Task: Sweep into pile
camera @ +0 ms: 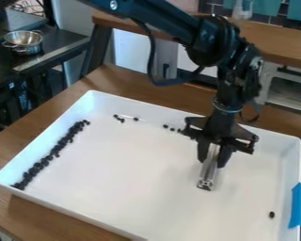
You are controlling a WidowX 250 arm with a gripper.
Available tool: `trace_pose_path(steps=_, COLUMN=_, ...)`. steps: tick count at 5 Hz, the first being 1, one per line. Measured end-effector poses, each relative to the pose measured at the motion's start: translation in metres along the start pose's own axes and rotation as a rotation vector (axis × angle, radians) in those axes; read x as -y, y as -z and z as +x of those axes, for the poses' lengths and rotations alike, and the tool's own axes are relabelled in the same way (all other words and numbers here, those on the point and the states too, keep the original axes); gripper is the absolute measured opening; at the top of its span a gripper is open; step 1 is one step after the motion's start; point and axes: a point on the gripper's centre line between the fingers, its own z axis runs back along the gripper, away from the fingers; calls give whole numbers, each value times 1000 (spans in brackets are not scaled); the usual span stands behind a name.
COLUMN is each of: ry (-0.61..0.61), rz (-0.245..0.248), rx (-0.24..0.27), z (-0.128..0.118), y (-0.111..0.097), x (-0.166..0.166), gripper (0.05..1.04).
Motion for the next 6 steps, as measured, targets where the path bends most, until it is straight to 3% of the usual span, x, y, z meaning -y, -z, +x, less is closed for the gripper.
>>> trace_pose_path(steps=2, ry=-42, rz=-12, rx=-40, z=0, y=6, x=-56, gripper=363)
trace_pose_path(steps=6, ry=-138, rz=13, rx=-56, z=-1, y=16, x=-158, gripper=364)
